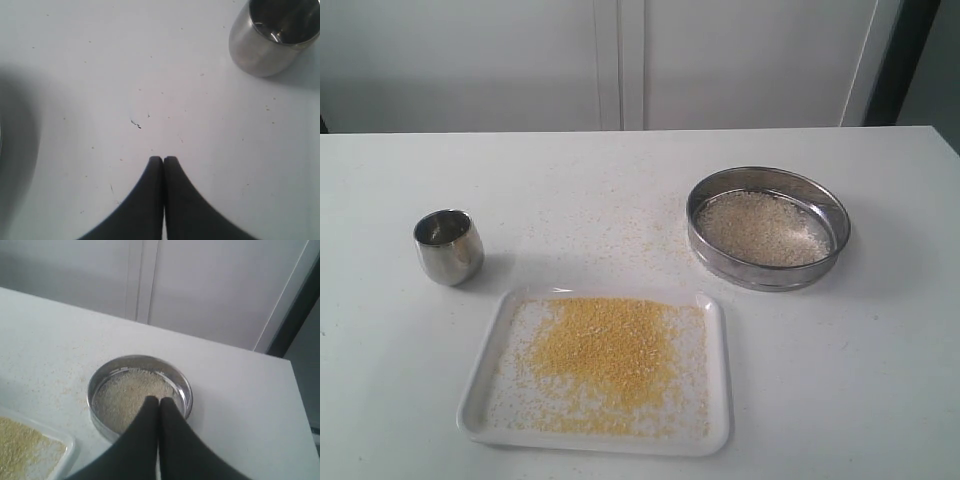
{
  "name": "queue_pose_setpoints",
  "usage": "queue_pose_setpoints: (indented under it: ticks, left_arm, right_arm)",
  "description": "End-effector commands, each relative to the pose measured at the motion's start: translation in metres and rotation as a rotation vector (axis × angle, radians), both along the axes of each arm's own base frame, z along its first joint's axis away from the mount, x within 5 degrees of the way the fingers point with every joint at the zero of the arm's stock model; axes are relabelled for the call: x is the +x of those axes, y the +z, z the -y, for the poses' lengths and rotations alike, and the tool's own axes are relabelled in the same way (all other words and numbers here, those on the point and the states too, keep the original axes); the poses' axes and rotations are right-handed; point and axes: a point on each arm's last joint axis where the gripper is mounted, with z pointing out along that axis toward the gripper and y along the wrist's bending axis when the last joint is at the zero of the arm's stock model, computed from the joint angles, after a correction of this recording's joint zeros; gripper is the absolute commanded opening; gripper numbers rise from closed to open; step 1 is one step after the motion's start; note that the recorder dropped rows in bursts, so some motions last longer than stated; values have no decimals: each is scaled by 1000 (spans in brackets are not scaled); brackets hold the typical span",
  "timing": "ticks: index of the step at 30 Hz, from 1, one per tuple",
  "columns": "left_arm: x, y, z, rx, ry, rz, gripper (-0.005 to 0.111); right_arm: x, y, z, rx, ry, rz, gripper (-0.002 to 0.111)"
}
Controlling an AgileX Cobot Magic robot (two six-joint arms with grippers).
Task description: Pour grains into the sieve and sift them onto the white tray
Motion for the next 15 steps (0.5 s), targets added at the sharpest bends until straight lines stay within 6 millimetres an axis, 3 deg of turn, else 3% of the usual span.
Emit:
queue_pose_setpoints:
  ticks: [1,8,15]
  left_arm:
    - [-3,-1,-1,-2,7,-8,0]
    - [-3,-1,-1,-2,7,-8,0]
    - [-3,-1,-1,-2,7,-8,0]
  right_arm:
    - [-14,8,2,26,-1,105,0]
    - [-49,3,9,91,-9,202,0]
    - [-60,-6,11,104,-10,223,0]
